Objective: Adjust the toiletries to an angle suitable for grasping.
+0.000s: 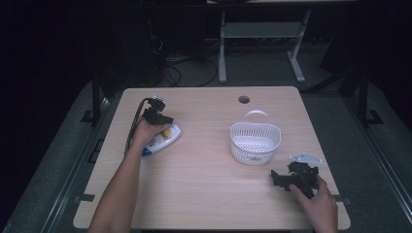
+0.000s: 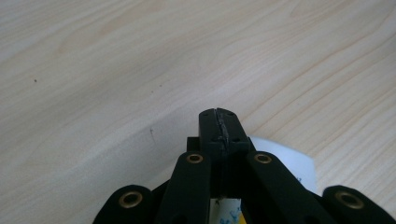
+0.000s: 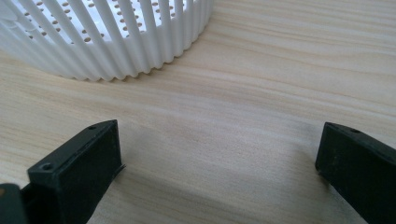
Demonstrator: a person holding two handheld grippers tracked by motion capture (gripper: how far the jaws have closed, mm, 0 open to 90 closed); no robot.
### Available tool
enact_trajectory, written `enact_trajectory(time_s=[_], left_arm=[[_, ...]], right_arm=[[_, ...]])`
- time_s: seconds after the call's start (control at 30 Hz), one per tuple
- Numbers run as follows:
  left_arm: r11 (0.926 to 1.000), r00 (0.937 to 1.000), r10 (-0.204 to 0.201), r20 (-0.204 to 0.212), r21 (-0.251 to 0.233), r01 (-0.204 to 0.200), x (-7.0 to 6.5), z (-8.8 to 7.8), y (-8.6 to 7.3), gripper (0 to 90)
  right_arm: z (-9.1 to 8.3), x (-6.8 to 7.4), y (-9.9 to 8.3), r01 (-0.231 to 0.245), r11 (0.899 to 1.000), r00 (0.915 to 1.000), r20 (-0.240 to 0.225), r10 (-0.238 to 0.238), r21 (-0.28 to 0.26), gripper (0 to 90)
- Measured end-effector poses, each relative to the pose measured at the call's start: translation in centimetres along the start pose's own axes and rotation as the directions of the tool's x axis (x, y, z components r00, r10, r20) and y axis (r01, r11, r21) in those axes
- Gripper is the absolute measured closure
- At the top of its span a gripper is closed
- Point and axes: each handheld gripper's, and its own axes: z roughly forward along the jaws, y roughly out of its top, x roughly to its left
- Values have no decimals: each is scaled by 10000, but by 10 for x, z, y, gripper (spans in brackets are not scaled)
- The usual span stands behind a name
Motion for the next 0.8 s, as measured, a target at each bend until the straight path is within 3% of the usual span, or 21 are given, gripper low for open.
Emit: enact_trajectory(time_s=[0.27, 0.63, 0.8], left_arm=[[9997, 9999, 84, 148, 221, -87, -2, 4, -2, 900], [9968, 9968, 371, 712, 685, -420, -16, 9, -10, 900], [9961, 9951, 534, 831, 653, -589, -21, 7, -12, 900]], right_arm=[[0, 0, 0, 6, 10000, 10000, 10, -6, 1, 0], [0, 0, 0, 17, 10000, 10000, 7, -17, 5, 0], [0, 0, 0, 14, 10000, 10000, -1, -14, 6, 0]])
